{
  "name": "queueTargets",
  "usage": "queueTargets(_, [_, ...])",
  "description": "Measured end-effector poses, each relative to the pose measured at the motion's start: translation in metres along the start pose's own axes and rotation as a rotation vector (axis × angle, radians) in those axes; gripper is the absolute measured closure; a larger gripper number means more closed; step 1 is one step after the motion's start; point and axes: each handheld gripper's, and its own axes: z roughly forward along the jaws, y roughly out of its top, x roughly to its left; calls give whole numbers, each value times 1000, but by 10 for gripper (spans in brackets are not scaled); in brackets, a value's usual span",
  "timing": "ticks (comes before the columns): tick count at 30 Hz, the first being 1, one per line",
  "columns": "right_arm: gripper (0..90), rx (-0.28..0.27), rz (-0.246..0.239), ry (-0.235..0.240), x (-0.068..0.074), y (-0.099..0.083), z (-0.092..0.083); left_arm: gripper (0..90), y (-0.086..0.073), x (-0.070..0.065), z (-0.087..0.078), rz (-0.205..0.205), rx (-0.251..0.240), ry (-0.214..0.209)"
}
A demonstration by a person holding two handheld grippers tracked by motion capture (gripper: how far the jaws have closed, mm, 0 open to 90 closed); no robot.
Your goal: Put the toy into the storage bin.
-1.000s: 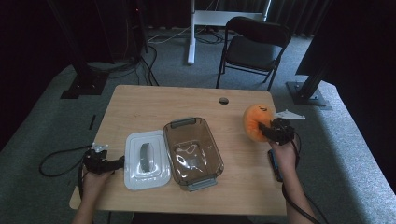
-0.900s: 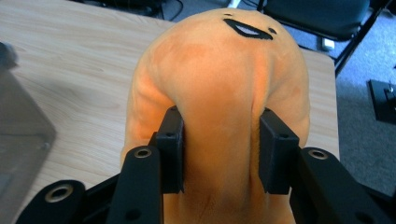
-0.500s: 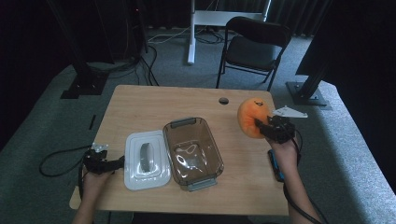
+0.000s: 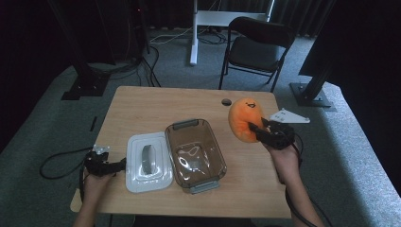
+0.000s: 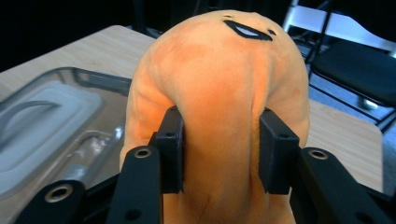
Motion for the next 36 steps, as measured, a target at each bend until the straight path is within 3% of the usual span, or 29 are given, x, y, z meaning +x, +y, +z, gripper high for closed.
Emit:
queueTargets(23, [586,-23,-134,229,63,6,-1,7,0,0,0,0,-2,0])
queueTargets(36, [584,-5,-185,361,94,6,9,7,0,0,0,-1,-2,0])
